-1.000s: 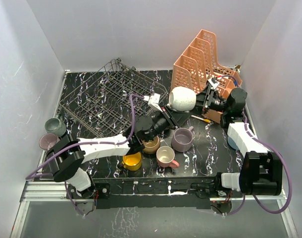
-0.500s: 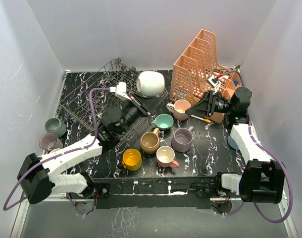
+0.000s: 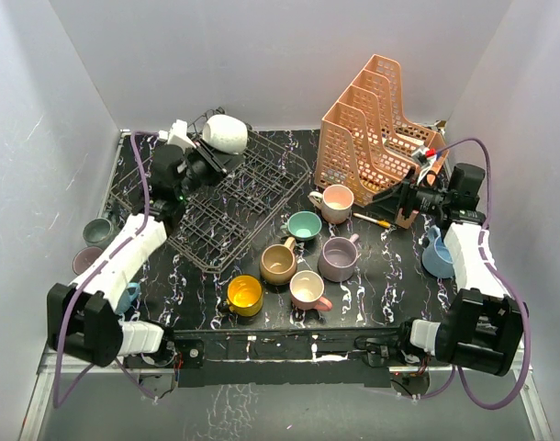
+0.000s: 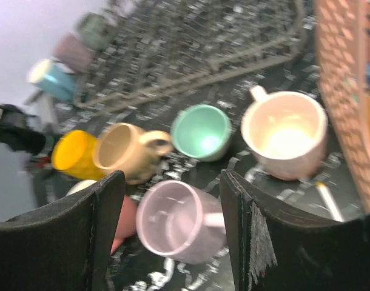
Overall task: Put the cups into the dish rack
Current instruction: Pick up the cup at the center of the board, then turn the cup upside down in the dish rack.
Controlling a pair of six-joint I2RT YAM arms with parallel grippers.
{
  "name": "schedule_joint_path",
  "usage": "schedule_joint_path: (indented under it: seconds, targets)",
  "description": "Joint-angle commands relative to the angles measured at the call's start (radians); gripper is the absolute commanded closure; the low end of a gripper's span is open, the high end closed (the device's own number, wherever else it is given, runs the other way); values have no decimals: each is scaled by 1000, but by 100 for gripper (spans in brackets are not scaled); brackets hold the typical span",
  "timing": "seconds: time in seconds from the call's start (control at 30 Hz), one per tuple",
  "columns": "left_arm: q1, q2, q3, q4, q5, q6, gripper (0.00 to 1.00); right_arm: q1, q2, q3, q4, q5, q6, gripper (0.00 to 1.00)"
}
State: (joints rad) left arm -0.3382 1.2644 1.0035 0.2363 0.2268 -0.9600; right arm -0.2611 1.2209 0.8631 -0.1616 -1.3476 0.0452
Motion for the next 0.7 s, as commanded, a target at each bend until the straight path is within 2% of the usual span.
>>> schedule_joint_path:
  seconds: [0.0, 0.1, 0.23, 0.47, 0.67]
  targets:
    - [104, 50, 145, -14, 194, 98, 100, -8, -17, 17, -226, 277, -442, 33]
    - [161, 136, 213, -75, 207, 179, 100, -17, -58, -79, -131, 265, -431, 33]
    - [214, 269, 305, -130, 208, 279, 100, -22, -93, -94, -132, 272, -462, 32]
    - [231, 513, 497, -200, 76, 458, 100, -27, -100, -85, -144, 302, -479, 32]
    - [231, 685, 639, -212, -27, 523, 100, -30, -126, -94, -138, 322, -489, 32]
